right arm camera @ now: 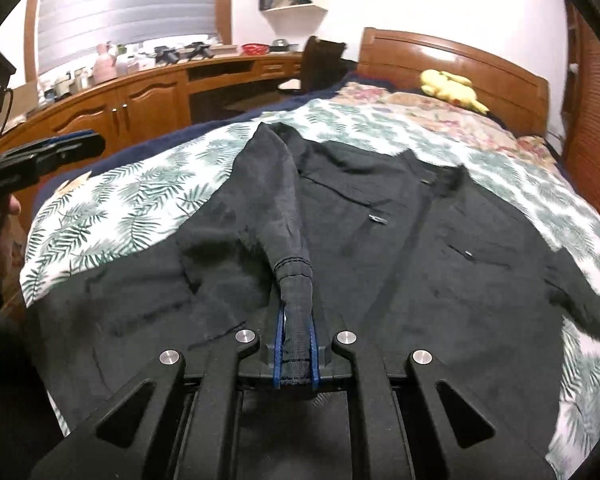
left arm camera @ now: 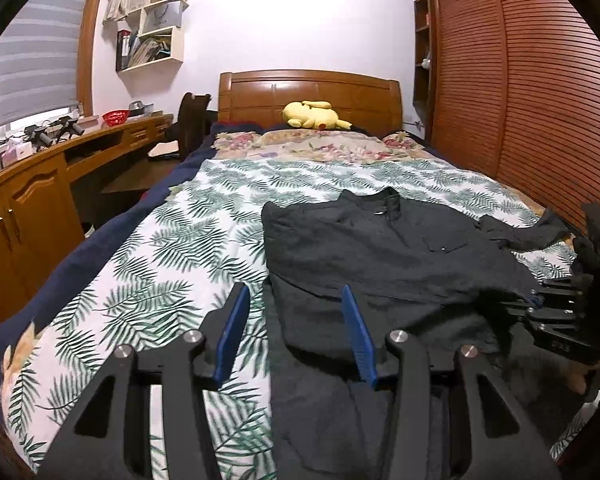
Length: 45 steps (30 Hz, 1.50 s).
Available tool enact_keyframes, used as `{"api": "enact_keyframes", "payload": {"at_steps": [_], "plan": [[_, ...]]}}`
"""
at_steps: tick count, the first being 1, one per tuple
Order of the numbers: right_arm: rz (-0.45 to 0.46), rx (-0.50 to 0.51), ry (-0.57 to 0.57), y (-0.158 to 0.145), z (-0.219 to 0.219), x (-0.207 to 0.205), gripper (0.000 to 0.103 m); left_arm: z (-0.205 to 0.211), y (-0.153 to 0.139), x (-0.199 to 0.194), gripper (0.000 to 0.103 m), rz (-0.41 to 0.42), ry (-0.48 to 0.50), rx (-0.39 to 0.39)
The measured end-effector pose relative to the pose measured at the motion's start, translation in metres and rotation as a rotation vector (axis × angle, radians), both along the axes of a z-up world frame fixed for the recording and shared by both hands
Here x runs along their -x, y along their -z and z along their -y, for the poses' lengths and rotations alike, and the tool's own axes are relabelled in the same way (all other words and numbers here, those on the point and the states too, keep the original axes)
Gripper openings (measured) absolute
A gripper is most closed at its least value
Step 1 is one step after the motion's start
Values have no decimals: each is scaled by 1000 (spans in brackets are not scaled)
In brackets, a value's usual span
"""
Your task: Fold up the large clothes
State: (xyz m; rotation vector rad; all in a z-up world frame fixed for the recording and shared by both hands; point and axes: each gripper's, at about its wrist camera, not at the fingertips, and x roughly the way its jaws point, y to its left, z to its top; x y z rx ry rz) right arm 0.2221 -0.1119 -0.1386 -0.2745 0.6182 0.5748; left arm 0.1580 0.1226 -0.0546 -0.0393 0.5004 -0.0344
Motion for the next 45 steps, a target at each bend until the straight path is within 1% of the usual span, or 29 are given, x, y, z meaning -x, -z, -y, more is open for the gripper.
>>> {"api": "enact_keyframes", "payload": {"at_steps": [6,8,17,24,29,35,38,41,42,43,44,45], "plan": [[40,56,73,-6,35,9,7,24,0,-8,47,7,33,-13],[58,99,92,-8,43,11,7,33,0,-11,47,4,46,-26],[59,170,172,-9,69,4,7,54,4,-23,47,-14,92,-8],[52,199,201,-13,77,-5,7,60,2,-27,47,-15,106,2],[44,178,197,-21,78,-3,7,64,1,-26,47,-12,118,1],[62,239,217,-21,78,-2,7,66,0,-27,47,-10,122,1],[36,265,250,-11,85,-14,7,65,0,-26,47,-8,122,1],[-43,236,281,0,99,-32,7,64,1,-26,47,-13,117,4],[-81,229,291,4,104,-38,8,63,1,-25,47,-14,117,5],[-97,235,313,7,108,-41,10,62,1,-25,47,-15,117,5],[-97,244,331,8,110,-42,17,62,1,-25,47,-16,117,4],[-92,250,343,9,113,-43,29,62,1,-25,47,-16,118,3]]}}
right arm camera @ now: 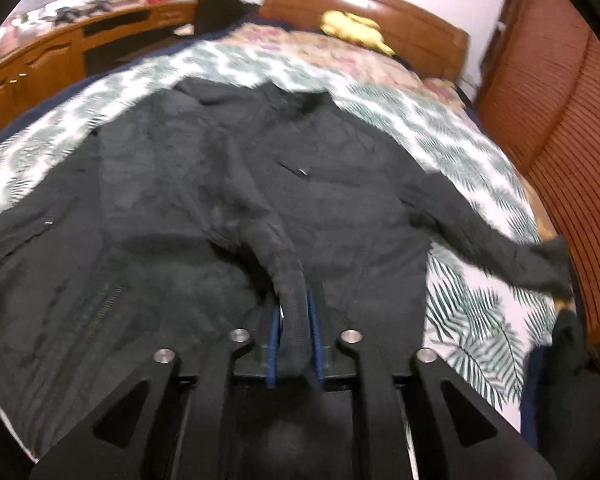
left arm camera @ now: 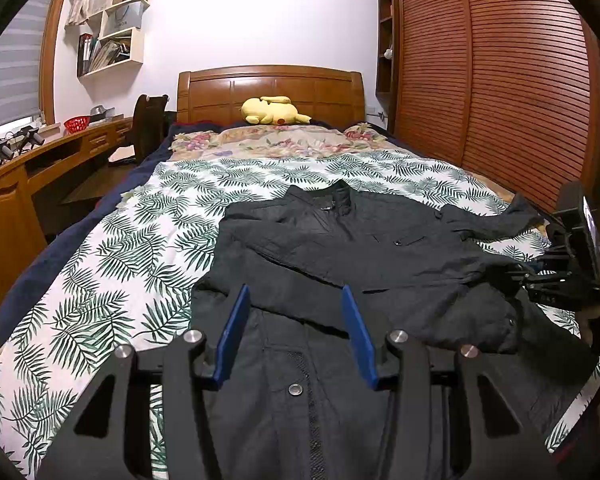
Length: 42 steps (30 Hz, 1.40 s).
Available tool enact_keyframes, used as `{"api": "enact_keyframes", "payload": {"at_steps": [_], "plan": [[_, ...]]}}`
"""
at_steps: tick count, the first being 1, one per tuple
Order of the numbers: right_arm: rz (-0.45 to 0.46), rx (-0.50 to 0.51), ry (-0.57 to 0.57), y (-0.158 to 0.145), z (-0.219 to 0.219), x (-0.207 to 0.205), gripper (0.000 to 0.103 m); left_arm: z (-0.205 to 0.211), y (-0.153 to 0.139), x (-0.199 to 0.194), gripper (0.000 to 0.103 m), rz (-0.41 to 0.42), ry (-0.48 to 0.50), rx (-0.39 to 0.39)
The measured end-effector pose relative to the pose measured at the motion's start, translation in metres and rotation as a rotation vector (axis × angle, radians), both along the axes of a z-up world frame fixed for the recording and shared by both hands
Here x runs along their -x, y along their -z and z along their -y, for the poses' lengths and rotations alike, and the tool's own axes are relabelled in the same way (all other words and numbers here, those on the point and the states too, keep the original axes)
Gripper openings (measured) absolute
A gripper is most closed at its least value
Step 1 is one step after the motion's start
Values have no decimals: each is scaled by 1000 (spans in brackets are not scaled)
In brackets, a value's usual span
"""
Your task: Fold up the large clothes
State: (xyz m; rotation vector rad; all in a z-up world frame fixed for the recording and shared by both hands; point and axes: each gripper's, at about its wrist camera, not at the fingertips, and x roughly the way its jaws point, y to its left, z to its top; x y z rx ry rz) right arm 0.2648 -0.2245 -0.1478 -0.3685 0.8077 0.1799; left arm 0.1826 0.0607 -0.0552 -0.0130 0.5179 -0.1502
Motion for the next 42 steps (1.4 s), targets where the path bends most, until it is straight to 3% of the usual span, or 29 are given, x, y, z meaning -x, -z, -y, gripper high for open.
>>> {"api": "enact_keyframes", "payload": {"at_steps": [3,5,10,16,21,25,31,34,42], "plan": [[6,-41,12,-2,8,3,53,0,0,1,47,2,2,0],[3,-59,17,-2,10,4,57,2,1,0,47,1,4,-2],[-53,-127,-20,9,6,5,57,7,1,-1,47,-2,10,-9],[-147,-134,-36,50,-6,3,57,10,2,-3,47,-11,17,-5],[-118,-127,-42,69,-8,7,60,12,2,-3,47,-13,19,-8],[-94,-132,-14,73,-3,9,67,13,2,-4,47,-13,19,-7],[-78,-151,-1,73,1,11,68,19,4,-4,47,-21,30,-20],[-57,-121,35,74,0,14,77,22,4,-5,47,-22,35,-22],[-124,-250,56,64,23,22,80,37,4,-13,47,-26,61,5]]}}
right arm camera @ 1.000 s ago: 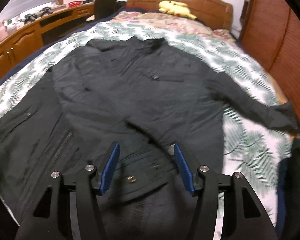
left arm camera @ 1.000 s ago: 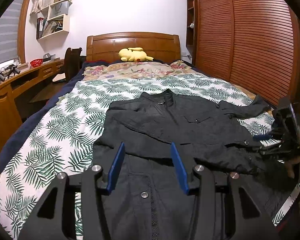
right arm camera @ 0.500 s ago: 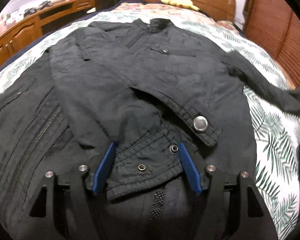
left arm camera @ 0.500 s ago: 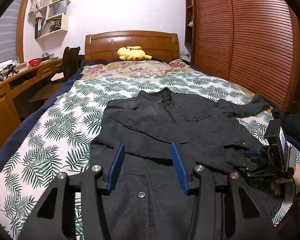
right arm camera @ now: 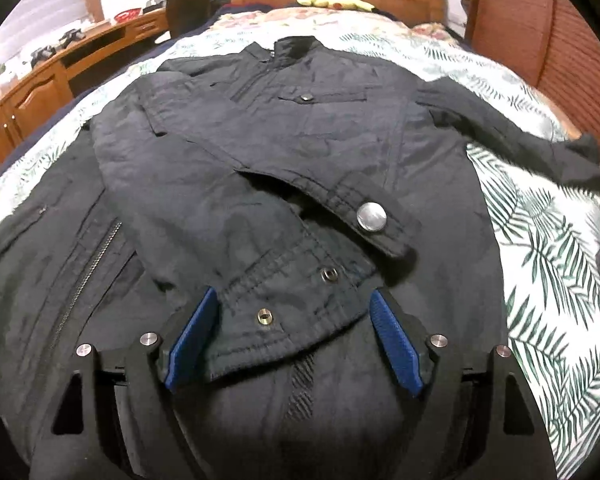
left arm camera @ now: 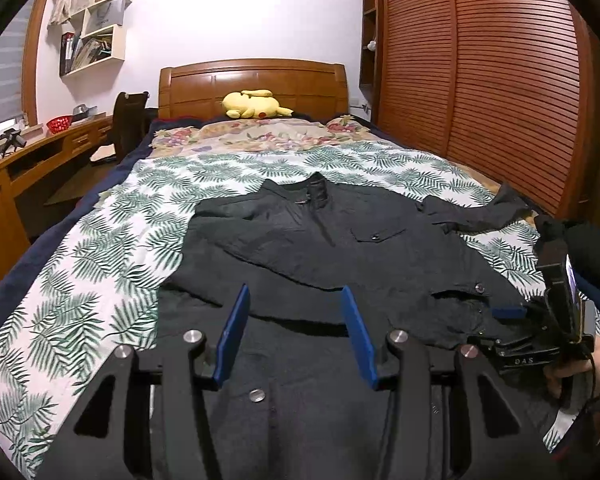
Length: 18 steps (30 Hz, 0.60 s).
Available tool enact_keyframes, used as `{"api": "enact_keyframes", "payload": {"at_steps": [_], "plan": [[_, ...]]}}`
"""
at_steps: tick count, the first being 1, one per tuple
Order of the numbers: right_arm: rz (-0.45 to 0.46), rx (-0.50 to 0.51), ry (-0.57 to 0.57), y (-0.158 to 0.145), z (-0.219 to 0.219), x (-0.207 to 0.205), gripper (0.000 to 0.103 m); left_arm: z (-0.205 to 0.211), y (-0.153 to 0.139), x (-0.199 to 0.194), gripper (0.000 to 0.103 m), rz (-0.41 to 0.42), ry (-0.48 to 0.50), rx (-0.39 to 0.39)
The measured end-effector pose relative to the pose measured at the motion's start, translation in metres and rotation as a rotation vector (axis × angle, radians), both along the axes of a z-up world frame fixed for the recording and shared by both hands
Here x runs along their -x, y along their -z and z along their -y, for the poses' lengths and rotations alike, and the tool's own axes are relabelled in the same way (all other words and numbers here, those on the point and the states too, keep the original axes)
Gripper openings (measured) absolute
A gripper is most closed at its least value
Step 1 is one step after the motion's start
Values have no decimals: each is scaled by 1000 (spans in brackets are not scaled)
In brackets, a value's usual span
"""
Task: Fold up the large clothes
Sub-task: 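Move the right gripper to the other outstretched sleeve cuff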
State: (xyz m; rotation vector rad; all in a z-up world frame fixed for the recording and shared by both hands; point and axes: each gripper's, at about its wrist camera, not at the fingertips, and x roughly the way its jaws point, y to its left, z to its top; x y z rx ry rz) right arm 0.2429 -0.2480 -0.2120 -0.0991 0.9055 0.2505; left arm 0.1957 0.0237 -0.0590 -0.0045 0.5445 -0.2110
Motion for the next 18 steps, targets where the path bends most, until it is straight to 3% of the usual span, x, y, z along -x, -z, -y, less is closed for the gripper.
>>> {"api": "enact_keyframes", "payload": {"at_steps": [4,11,18], "plan": [[24,-114,-36,-20,15,15,80,19,3,-8,47,-10,27,3],[75,27,-5,-56,38,19,80,56,10,-17,47,-29,90,-12],[61,70,94,-81,91,-4,80,73,16,-16,47,-44,125,-31]]}}
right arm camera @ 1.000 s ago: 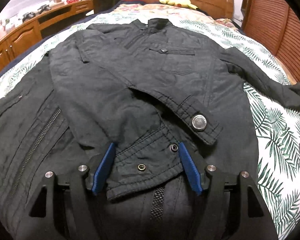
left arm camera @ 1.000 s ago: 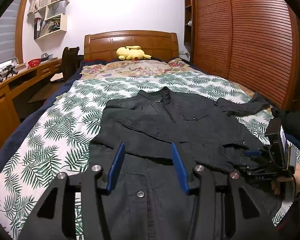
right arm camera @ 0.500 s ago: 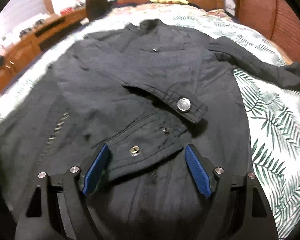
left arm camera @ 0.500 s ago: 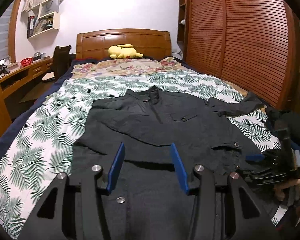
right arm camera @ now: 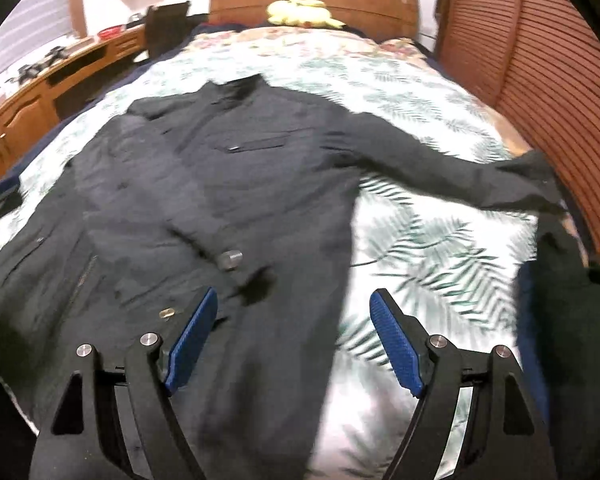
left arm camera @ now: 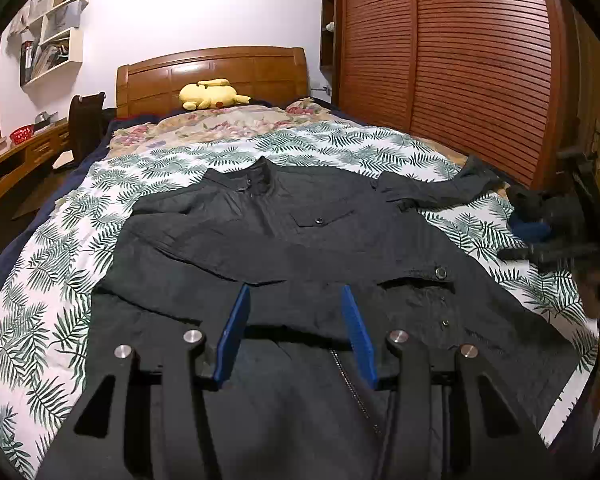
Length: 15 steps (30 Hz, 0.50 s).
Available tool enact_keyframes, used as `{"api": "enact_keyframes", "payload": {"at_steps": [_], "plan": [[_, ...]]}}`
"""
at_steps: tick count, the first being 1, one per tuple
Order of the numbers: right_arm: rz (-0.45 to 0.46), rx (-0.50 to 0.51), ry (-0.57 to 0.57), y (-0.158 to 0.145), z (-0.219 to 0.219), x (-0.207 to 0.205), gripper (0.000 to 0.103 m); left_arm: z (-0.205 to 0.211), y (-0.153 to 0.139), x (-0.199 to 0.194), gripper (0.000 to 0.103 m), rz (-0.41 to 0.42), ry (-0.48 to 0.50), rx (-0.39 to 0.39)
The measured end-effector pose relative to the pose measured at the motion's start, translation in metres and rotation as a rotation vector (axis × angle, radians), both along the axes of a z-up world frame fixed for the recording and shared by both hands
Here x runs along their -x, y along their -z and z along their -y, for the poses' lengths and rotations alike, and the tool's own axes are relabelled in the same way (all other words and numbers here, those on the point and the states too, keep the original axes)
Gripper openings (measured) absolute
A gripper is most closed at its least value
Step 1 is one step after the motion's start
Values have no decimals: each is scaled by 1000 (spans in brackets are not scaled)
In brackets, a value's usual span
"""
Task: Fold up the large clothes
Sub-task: 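Move the right gripper to the other outstretched sleeve cuff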
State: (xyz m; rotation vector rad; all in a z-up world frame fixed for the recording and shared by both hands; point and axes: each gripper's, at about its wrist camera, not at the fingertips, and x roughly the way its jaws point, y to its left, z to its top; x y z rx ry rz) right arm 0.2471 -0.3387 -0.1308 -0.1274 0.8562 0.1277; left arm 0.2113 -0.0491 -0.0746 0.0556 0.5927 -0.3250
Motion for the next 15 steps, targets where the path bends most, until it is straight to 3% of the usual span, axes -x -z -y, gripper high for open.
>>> {"api": "enact_keyframes", "payload": {"at_steps": [8,15], "plan": [[24,39,131,-28,70,-50,80,3,6,-3,47,-24,-8,-3],[9,18,270,-34,136,-104,80,8,9,-6,47,-33,0,-10]]}}
